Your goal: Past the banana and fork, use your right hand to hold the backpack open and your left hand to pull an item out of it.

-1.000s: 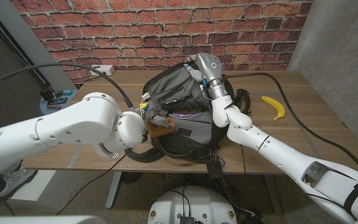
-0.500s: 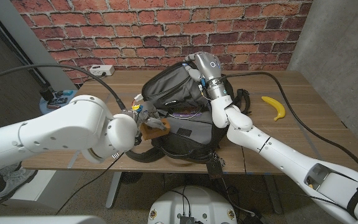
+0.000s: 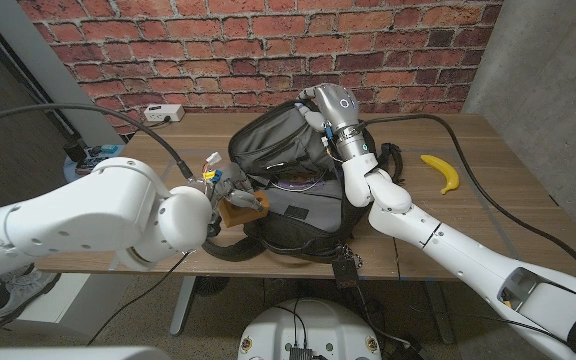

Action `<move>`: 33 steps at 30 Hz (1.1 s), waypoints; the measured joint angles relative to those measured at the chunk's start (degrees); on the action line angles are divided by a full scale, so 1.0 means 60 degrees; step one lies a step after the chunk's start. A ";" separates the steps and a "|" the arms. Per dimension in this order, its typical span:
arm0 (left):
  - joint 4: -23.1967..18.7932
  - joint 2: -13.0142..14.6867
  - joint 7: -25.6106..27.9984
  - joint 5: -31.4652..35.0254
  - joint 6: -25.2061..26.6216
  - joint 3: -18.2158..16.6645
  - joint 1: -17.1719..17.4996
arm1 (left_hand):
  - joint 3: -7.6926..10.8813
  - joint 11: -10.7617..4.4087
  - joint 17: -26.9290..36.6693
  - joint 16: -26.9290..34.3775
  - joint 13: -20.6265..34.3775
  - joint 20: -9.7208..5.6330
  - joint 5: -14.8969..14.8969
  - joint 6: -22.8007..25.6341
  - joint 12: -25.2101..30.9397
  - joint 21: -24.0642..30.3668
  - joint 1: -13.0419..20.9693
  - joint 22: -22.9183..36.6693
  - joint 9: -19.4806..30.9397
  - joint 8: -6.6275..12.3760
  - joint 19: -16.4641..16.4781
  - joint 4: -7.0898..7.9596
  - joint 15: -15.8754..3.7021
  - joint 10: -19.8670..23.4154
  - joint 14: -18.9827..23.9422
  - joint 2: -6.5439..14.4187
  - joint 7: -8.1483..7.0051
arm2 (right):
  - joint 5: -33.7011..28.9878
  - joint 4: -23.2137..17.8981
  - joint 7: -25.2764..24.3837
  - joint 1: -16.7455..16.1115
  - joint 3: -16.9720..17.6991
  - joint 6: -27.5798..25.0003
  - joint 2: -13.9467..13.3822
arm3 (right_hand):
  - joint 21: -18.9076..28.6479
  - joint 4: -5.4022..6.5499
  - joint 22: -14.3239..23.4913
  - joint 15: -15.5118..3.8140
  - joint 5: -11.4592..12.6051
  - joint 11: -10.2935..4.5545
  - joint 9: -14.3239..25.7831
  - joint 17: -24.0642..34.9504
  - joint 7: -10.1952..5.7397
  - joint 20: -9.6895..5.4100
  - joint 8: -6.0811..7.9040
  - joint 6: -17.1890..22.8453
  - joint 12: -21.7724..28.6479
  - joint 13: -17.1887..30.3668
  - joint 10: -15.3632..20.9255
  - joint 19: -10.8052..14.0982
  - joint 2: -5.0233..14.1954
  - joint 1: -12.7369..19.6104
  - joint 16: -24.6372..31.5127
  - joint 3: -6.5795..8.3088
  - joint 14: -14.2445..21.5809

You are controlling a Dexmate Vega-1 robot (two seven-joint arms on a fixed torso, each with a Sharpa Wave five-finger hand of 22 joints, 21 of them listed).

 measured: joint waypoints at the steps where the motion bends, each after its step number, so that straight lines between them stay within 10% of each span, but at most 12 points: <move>1: -0.0016 0.0006 0.0000 0.0000 0.0000 -0.0071 0.0055 | 0.0000 0.0000 0.0000 0.0000 0.0000 0.0000 0.0000 0.0000 0.0000 0.0000 -0.0001 0.0000 0.0000 0.0026 0.0000 0.0000 -0.0005 0.0000 0.0004 0.0001 0.0000 | -0.0004 0.0000 0.0009 0.0000 0.0000 -0.0004 0.0000 | 0.0000 0.0000 0.0000 0.0000 0.0000 0.0000 0.0000 0.0000 0.0000 0.0000 -0.0002 0.0000 0.0000 0.0000 0.0000 0.0000 0.0000 0.0000 0.0000 0.0000 0.0000; 19: -0.0185 0.0154 0.0000 0.0339 0.0000 -0.2712 0.2656 | -0.0013 -0.0030 -0.0001 -0.0001 -0.0002 -0.0051 0.0073 -0.0005 -0.0010 0.0058 -0.0034 -0.0001 0.0000 0.0198 0.0051 -0.0012 -0.0056 0.0103 0.0056 0.0034 -0.0002 | -0.0318 -0.0898 0.0376 -0.0681 0.0347 -0.0221 -0.0550 | 0.0000 -0.0024 0.0000 0.0000 0.0019 0.0000 0.0004 0.0046 0.0004 0.0000 0.0024 -0.0004 0.0000 0.0046 0.0000 0.0000 -0.0002 -0.0001 -0.0037 -0.0025 0.0000; 33: -0.0134 0.0166 0.0000 0.0569 0.0000 -0.3679 0.3580 | -0.0026 -0.0054 0.0045 -0.0001 0.0088 -0.0050 0.0071 0.0046 -0.0015 0.0058 -0.0034 -0.0001 0.0000 0.0296 0.0051 -0.0026 -0.0039 0.0124 0.0072 0.0034 -0.0058 | -0.0487 -0.1370 0.0560 -0.1114 0.0626 -0.0318 -0.0840 | 0.0000 0.0014 0.0000 0.0001 0.0011 0.0000 0.0004 0.0045 -0.0001 0.0000 0.0016 0.0001 -0.0071 0.0025 0.0000 0.0000 -0.0003 -0.0001 -0.0073 -0.0064 0.0000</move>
